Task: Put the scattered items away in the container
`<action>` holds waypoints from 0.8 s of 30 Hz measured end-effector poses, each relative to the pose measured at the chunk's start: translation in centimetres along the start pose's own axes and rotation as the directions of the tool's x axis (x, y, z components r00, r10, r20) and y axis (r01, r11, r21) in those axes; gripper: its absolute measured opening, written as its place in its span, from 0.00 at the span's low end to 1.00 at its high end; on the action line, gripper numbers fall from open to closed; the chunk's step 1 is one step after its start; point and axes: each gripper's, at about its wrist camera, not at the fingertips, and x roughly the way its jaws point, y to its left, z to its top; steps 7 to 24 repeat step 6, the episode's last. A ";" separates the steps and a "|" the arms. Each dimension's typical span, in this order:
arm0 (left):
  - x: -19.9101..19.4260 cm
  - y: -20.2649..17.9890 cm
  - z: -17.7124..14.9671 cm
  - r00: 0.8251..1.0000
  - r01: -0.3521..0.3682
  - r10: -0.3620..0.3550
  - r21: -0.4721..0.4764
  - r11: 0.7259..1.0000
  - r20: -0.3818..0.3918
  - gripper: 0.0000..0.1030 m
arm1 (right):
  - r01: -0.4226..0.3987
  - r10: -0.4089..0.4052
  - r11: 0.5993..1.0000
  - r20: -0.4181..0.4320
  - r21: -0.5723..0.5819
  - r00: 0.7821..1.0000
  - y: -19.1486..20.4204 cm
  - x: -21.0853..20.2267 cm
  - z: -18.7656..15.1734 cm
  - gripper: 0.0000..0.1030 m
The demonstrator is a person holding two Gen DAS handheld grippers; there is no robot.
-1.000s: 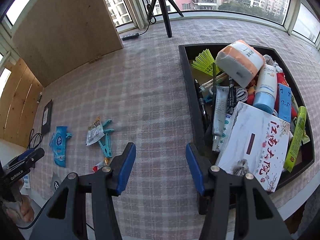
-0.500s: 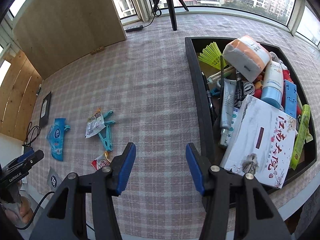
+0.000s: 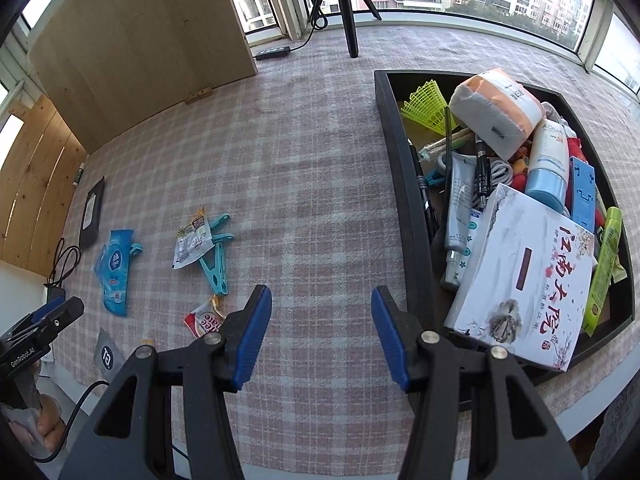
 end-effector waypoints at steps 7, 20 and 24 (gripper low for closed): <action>-0.3 -0.3 -0.3 1.000 0.001 -0.002 0.013 1.000 0.026 0.86 | 0.001 -0.001 1.000 -0.003 0.003 1.000 0.0 0.1 -0.2 0.50; -0.3 -0.3 -0.3 1.000 0.001 -0.002 0.013 1.000 0.026 0.86 | 0.001 -0.001 1.000 -0.003 0.003 1.000 0.0 0.1 -0.2 0.50; -0.3 -0.3 -0.3 1.000 0.001 -0.002 0.013 1.000 0.026 0.86 | 0.001 -0.001 1.000 -0.003 0.003 1.000 0.0 0.1 -0.2 0.50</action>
